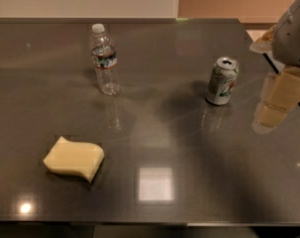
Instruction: Pick sponge
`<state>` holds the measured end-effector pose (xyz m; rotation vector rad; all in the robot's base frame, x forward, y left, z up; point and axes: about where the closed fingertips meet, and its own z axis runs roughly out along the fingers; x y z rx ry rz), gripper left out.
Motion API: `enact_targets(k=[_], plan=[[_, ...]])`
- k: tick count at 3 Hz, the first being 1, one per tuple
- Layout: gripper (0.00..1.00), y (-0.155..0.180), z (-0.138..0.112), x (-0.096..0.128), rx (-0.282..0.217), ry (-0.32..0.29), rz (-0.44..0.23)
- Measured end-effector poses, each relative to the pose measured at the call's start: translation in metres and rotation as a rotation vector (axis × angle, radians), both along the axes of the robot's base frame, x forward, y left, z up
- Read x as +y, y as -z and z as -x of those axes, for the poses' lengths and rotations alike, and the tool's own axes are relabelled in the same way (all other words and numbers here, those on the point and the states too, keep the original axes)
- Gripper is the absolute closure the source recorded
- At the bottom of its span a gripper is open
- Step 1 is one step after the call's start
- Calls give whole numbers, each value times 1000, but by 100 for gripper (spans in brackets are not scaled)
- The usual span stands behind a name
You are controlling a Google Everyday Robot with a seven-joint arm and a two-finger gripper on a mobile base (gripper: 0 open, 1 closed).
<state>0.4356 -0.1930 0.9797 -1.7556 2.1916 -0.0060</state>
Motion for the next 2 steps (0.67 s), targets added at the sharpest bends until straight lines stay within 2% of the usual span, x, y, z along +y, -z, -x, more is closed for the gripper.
enact_targets(k=[2], plan=[[0,1,12,81,-2,-159,-129]])
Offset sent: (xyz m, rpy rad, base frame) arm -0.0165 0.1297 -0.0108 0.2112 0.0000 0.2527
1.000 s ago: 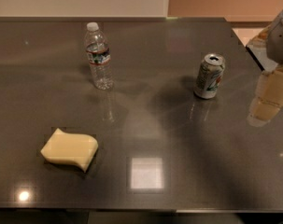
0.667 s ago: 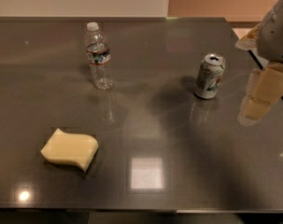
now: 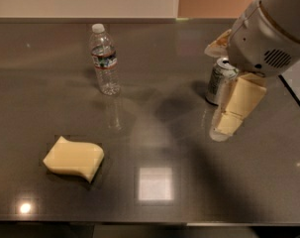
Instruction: Pick sponge
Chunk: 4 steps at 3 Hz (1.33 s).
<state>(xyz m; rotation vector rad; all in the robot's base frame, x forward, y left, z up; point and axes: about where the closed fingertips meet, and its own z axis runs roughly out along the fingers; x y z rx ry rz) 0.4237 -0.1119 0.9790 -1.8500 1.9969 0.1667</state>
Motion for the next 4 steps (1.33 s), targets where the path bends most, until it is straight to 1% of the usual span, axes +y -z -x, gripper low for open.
enact_targets(k=[1,2,3,4], plan=[[0,9,6,45,0,-79,-48],[0,24,10,85,27,-141,-90],[0,39,14,119,59,-190,-125],[0,57,26,150,82,-244,-139]])
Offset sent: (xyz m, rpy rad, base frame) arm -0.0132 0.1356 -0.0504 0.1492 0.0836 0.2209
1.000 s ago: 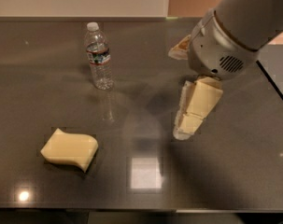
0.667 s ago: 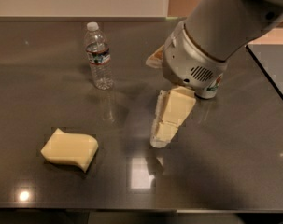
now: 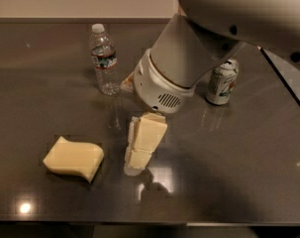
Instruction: Pick sponge
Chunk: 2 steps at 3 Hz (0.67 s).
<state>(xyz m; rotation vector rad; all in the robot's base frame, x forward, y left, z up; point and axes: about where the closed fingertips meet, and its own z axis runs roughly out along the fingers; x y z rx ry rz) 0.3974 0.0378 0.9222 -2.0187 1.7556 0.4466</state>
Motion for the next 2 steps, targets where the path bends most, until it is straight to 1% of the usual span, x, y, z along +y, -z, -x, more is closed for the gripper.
enact_targets(k=[1,2], plan=[[0,19,12,25,12,-38,-6],[0,37,19,46,27,-62,-18]])
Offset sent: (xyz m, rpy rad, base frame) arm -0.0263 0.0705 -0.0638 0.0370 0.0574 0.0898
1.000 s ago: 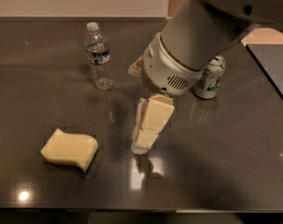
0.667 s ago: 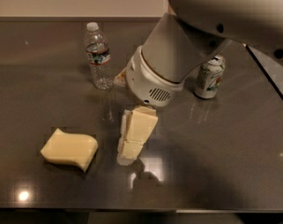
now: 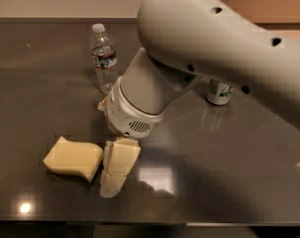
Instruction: Pick sponge
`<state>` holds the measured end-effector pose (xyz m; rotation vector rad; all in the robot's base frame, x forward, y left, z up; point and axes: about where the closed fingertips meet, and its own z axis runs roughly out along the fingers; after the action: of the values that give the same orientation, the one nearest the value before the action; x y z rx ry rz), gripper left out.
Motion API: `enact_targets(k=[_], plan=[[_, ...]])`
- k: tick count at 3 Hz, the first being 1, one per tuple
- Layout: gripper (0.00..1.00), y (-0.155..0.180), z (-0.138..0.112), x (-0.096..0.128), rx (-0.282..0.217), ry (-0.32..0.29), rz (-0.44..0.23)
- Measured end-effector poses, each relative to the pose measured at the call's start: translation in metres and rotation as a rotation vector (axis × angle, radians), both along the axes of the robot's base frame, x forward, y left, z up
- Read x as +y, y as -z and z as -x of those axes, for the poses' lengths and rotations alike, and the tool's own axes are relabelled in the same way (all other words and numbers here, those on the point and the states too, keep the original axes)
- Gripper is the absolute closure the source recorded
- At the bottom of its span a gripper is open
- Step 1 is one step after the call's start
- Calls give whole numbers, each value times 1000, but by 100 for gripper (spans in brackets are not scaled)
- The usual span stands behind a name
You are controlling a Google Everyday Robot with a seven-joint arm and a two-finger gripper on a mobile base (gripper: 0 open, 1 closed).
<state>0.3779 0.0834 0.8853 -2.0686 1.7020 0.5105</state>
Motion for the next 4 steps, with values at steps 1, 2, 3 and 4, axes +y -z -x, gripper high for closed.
enact_targets(k=[1,2,3,4], plan=[[0,15,5,20,23,-17,-20],[0,24,9,34,36,-24,-35],[0,31,11,50,33,-27,-63],[0,38,11,64,33,-28,-76]])
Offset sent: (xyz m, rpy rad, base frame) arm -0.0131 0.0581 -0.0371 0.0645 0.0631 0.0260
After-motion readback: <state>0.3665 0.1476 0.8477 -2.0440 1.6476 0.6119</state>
